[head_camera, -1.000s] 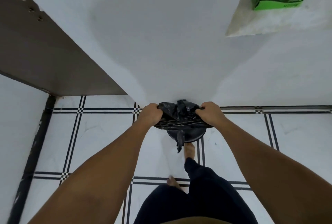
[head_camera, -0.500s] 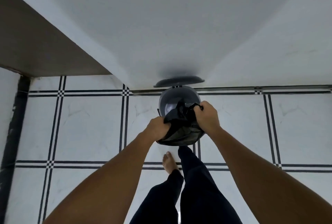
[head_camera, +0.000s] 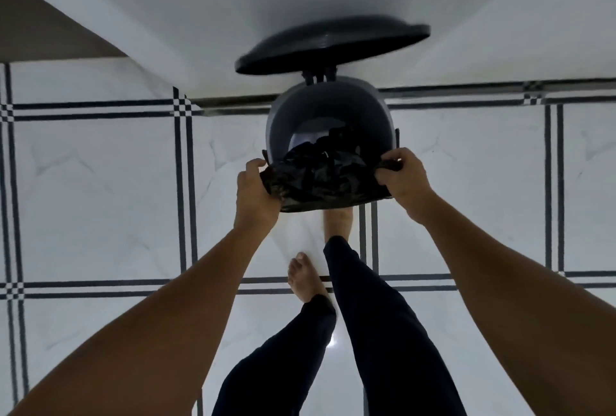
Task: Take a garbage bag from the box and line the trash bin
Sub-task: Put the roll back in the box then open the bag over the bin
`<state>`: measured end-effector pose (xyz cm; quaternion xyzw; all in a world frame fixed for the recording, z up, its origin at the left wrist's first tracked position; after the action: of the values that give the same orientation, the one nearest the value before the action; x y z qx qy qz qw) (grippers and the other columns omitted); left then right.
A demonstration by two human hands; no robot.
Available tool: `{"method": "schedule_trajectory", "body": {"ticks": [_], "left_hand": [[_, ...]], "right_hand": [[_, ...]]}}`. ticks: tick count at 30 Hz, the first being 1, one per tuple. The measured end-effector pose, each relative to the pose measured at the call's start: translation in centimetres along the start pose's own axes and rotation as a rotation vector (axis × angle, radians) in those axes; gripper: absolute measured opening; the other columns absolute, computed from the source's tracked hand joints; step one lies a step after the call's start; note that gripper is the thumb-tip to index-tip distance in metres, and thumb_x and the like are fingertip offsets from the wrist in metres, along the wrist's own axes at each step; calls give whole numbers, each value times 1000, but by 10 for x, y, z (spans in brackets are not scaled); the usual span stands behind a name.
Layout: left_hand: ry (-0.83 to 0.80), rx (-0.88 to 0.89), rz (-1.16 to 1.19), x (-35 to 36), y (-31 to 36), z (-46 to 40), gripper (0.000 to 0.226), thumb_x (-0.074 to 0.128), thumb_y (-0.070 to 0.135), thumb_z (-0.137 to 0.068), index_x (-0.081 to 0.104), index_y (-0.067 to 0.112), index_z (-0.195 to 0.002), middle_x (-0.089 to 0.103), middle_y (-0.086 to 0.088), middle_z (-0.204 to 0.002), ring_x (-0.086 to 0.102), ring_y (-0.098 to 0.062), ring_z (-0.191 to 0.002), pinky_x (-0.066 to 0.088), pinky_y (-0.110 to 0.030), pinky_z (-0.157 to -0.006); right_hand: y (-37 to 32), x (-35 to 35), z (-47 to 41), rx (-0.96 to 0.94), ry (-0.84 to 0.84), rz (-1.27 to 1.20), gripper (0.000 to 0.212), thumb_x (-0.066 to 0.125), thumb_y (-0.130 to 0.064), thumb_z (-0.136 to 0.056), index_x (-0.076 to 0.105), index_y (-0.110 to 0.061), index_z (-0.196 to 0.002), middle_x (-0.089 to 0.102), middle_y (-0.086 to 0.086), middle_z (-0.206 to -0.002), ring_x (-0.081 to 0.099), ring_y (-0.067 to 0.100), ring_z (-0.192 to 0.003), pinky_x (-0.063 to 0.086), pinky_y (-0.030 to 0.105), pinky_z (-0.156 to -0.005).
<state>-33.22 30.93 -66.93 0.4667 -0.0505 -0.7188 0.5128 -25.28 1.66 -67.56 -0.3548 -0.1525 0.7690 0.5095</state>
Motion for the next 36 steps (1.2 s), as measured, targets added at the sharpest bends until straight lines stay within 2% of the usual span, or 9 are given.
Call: {"method": "schedule_trajectory", "body": {"ticks": [3,11,17,21,24,28,31,33,36], "left_hand": [[-26,81,-62,21,-29,7,69,66,11,-92,35,27,-152,43,-8,-132,51,-17,-102,44,-24,-91],[-33,-99,-108,43,-67,-8,79,72,14,-89,32,24,-157,52,-13,-139,55,-29,-122,45,-39,-104],[227,-218,-65,22,-63,-43,27,54,8,-98,71,10,-118,73,-12,-115,67,-33,-108,45,-26,-87],[333,-335,85,2,-54,-59,24,59,21,-98,73,11,-114,71,-13,-117,69,-33,-104,57,-42,-94],[330,-438,275,-5,-54,-71,22,62,23,-97,72,12,-113,72,-16,-117,70,-36,-99,60,-42,-89],[255,-612,688,4,-36,-77,15,56,9,-98,68,13,-106,72,-14,-102,63,-21,-64,58,-24,-54],[186,-642,890,12,-17,-78,31,43,3,-102,64,5,-125,73,-17,-119,75,-30,-98,65,-37,-84],[191,-630,881,12,-11,-76,34,41,8,-99,62,4,-126,70,-18,-127,74,-30,-100,64,-41,-88],[236,-470,725,9,-4,-67,52,47,28,-90,54,15,-140,70,-5,-121,71,-22,-102,60,-45,-97]], "right_hand": [[31,-8,-12,-57,169,217,30,61,3,-79,57,-13,-104,64,1,-94,60,21,-83,52,33,-68],[64,-23,-38,71,325,474,25,48,-5,-91,66,-13,-106,61,5,-105,56,26,-88,44,33,-72],[56,-33,-58,306,390,22,17,44,-4,-87,59,-9,-81,66,13,-80,60,28,-59,47,29,-51],[36,-28,-65,386,419,-566,23,42,2,-91,57,-9,-78,64,15,-86,60,25,-57,49,24,-43],[14,-25,-71,307,341,-535,24,48,-4,-98,50,-17,-79,59,4,-83,63,17,-66,58,25,-55],[-10,-22,-81,244,429,-416,21,45,-12,-100,54,-18,-81,59,1,-85,57,22,-76,53,32,-71],[-30,-16,-84,166,471,-337,18,47,-12,-97,63,-20,-101,64,-5,-94,60,12,-79,49,14,-67],[-43,-10,-83,63,442,-255,25,50,-13,-95,60,-19,-118,61,-14,-90,57,2,-77,43,6,-60],[-66,5,-87,-108,298,-34,33,52,-19,-93,53,-20,-126,55,-21,-87,62,14,-92,50,28,-87]]}}
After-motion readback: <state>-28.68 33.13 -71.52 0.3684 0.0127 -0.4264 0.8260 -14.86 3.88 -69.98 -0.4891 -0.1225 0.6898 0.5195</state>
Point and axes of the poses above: each hand's wrist, its own z-axis away from the middle knuckle, its own x-axis out of the palm, y = z × x, the point moved 6 cm from there along -z, towards the middle knuckle
